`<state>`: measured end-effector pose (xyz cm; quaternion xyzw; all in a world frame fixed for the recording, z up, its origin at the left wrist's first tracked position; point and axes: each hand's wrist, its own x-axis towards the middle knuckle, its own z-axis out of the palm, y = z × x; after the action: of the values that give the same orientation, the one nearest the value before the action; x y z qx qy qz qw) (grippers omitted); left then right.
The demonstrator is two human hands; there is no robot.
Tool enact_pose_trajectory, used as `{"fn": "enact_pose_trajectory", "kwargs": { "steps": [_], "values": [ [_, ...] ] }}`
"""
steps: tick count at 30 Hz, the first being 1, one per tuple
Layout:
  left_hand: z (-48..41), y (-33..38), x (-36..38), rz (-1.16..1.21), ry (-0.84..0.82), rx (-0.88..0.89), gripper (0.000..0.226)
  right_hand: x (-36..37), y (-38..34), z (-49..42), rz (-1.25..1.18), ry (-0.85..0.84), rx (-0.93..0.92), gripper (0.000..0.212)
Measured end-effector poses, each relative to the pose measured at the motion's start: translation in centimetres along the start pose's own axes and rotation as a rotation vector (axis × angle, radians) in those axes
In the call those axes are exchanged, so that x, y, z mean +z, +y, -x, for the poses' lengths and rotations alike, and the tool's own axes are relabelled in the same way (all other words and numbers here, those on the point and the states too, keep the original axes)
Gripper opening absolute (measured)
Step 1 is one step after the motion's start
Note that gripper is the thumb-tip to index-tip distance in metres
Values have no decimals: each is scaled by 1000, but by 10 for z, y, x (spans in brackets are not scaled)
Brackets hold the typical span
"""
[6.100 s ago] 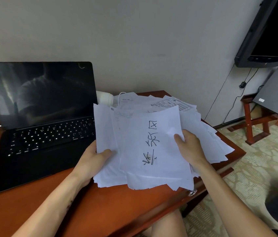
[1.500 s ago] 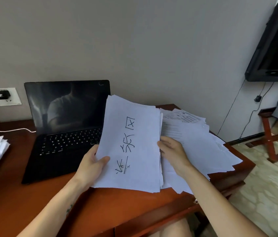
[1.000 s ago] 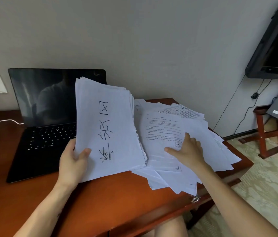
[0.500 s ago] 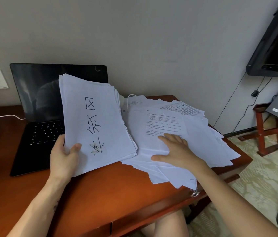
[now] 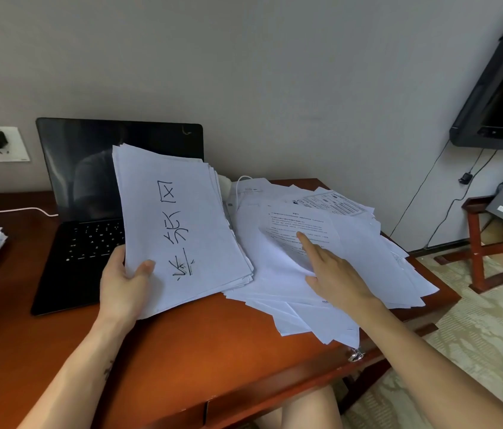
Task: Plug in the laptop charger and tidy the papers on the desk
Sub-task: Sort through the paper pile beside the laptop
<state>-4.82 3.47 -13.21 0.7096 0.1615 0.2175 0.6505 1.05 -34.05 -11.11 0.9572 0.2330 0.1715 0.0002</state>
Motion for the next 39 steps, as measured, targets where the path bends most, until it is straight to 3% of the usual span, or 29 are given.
{"fn": "enact_pose_trajectory", "kwargs": {
  "steps": [2,5,8,11,19,23,25,27,30,32,37,39],
  "values": [
    [2,1,0,12,-25,-5,31,3,3,-1,-103,6,50,76],
    [4,0,3,19,-67,-21,29,2,-2,-2,-335,195,243,40],
    [10,1,9,23,-115,-52,28,-6,-22,-7,-645,351,443,27],
    [18,2,15,29,-177,-83,28,-13,-46,-16,-800,416,435,20],
    [24,7,17,-37,-324,-105,23,10,-92,-21,-677,-29,-42,32],
    [24,9,15,-55,-355,-107,24,5,-91,-6,-663,-195,-72,68],
    [23,9,14,-44,-355,-118,21,1,-86,-2,-680,-166,-12,65],
    [23,8,16,-41,-349,-111,19,-1,-77,-3,-672,-55,174,49],
    [26,10,16,-17,-336,-92,21,3,-68,-11,-603,-96,467,54],
    [28,12,17,13,-333,-91,23,8,-71,-16,-598,-96,505,58],
    [30,14,18,64,-332,-77,24,17,-79,-27,-1096,121,588,59],
    [31,14,18,56,-354,-75,23,13,-77,-26,-1169,177,611,56]
  ]
}}
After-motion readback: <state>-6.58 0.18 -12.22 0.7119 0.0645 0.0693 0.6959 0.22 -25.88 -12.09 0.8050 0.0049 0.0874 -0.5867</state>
